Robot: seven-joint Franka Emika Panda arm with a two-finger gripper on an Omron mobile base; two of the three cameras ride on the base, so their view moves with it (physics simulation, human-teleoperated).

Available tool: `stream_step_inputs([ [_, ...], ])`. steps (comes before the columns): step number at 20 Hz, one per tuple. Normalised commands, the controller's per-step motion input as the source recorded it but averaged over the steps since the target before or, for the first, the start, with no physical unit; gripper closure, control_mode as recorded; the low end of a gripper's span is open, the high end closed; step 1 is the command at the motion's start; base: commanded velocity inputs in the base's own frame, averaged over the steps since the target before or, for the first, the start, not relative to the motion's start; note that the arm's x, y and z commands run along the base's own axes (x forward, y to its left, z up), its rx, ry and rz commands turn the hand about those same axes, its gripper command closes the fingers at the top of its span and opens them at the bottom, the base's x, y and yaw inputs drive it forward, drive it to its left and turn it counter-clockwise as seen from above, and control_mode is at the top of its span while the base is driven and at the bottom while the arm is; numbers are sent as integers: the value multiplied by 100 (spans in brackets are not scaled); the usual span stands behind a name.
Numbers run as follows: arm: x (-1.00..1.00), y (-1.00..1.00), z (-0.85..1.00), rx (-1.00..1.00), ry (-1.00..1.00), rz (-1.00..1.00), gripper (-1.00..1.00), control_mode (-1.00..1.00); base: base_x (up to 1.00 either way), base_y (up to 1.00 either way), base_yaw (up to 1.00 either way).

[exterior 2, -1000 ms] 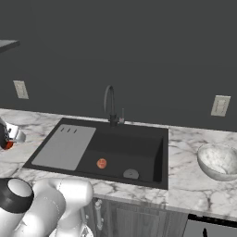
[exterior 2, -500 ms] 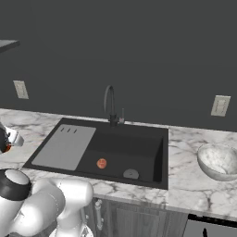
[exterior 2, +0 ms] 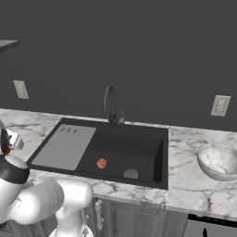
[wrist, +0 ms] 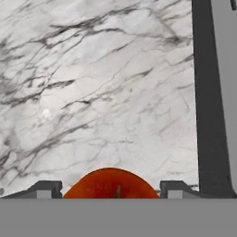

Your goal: Remove the tomato and peach from the sink. Then move the bowl and cup from the counter to the sink for washing.

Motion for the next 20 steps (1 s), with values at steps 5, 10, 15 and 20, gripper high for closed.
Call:
stream_step_inputs([
  [5,7,13,-21,0,9,0,100,-100,0,0,0],
  [10,2,12,-24,0,5,0,100,-100,0,0,0],
  [15,2,11,-25,0,0,0,100,-100,0,0,0],
  [20,3,8,-22,0,0,0,100,-100,0,0,0],
])
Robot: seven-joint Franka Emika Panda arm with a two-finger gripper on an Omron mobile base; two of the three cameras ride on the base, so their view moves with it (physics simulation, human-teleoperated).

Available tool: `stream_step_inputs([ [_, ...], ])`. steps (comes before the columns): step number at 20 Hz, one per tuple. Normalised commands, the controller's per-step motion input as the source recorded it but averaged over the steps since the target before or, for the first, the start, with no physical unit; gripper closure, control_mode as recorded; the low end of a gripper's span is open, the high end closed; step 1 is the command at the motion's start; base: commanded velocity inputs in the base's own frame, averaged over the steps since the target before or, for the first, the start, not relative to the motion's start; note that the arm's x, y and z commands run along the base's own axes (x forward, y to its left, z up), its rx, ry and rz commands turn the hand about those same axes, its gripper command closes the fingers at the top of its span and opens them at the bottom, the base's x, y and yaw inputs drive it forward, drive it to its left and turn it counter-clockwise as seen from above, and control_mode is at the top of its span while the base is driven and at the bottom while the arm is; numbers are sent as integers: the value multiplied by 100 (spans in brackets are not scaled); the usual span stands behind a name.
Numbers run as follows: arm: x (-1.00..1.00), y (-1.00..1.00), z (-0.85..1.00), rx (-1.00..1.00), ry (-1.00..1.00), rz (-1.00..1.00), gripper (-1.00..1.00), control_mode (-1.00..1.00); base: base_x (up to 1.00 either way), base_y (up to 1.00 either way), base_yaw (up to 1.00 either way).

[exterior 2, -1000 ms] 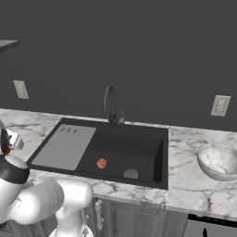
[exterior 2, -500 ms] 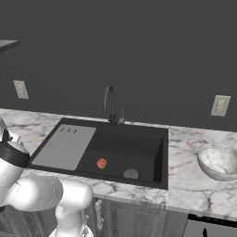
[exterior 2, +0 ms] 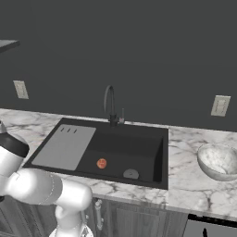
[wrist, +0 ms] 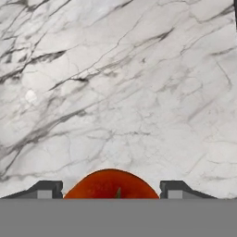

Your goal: Remove the tomato and peach from the sink. Then move the bowl and cup from the counter to the sink for washing.

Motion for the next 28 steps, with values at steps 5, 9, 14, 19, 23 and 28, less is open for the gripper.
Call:
stream_step_inputs([
  [5,3,7,-21,0,1,0,100,-100,0,0,0],
  [9,4,7,-20,0,2,0,100,-100,0,0,0],
  [14,6,9,-18,0,1,0,100,-100,0,0,0],
  [19,10,14,-14,0,0,0,100,-100,0,0,0],
  [23,3,10,-19,0,0,0,100,-100,0,0,0],
  [28,0,5,-26,-5,5,0,-100,-100,0,0,0],
])
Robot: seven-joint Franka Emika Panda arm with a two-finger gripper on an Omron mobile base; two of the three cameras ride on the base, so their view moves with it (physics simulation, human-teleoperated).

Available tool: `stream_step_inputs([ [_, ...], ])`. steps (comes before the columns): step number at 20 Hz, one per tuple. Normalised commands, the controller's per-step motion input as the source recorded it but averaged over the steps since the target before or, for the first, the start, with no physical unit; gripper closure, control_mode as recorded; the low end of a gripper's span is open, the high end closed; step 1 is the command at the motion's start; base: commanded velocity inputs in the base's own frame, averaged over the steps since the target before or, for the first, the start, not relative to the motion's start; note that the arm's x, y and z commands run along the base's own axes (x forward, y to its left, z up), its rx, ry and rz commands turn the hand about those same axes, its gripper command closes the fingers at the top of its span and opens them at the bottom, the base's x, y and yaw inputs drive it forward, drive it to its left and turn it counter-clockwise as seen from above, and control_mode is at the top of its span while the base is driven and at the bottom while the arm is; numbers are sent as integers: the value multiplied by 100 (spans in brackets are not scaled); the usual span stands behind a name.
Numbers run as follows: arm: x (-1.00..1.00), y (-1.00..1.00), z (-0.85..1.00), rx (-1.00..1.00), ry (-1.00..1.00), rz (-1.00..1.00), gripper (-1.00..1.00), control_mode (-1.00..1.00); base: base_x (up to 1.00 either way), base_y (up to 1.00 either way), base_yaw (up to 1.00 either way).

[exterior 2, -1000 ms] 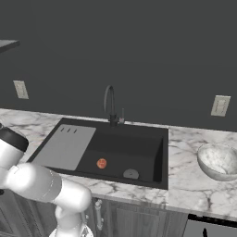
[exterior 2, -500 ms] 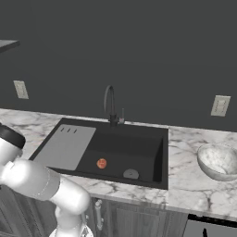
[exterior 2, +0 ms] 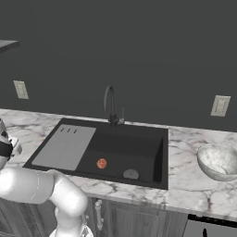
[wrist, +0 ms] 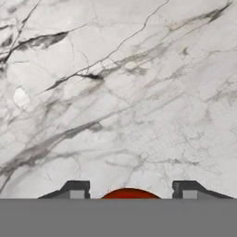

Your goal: Remove the tomato and peach from the sink. Then move the bowl and cup from the counter to the sink for washing.

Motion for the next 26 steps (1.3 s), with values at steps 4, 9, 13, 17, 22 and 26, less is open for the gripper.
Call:
stream_step_inputs([
  [4,0,1,-27,-7,5,0,-100,-100,0,0,0],
  [9,0,0,-22,-3,0,0,-100,-100,0,0,0],
  [13,-3,0,-8,0,0,0,-100,-100,0,0,0],
  [17,-4,-4,-1,0,0,0,-100,-100,0,0,0],
  [22,-5,-15,4,0,-2,0,-100,-100,0,0,0],
  [26,-9,-19,11,0,-9,0,-100,-100,0,0,0],
])
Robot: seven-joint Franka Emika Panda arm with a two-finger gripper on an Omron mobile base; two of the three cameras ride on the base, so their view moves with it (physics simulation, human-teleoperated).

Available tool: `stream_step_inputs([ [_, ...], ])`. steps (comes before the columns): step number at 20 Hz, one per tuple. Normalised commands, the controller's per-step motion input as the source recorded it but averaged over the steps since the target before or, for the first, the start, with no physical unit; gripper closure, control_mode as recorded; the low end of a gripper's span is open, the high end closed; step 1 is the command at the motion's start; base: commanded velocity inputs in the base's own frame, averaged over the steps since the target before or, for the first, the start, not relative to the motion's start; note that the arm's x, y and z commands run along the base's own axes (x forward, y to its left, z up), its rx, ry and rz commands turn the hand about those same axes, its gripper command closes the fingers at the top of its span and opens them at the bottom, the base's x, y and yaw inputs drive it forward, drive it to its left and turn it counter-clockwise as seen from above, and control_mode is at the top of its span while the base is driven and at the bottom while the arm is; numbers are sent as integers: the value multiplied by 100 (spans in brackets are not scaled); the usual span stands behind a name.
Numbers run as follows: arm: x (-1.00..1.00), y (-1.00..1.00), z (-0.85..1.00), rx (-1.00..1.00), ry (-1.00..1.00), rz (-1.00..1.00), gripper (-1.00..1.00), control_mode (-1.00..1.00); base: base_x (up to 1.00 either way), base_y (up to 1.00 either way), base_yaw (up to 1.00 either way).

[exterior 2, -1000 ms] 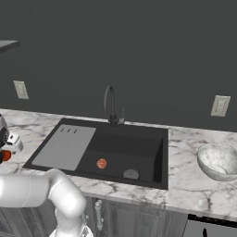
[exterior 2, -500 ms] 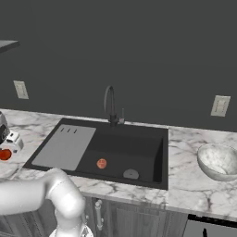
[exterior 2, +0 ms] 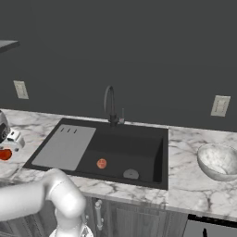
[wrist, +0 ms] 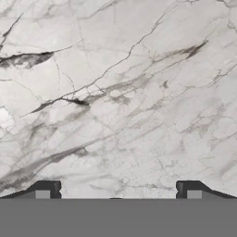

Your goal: Remove the tomato and peach from the sink. Then move the bowl and cup from the counter to the sink for washing.

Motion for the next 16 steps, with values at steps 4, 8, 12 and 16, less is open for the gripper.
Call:
stream_step_inputs([
  [4,-12,-24,13,0,-12,0,-100,-100,0,0,0],
  [8,-16,-29,17,0,-13,0,-100,-100,0,0,0],
  [12,-17,-31,22,0,-5,0,-100,-100,0,0,0],
  [16,-17,-32,23,1,-1,0,-100,-100,0,0,0],
])
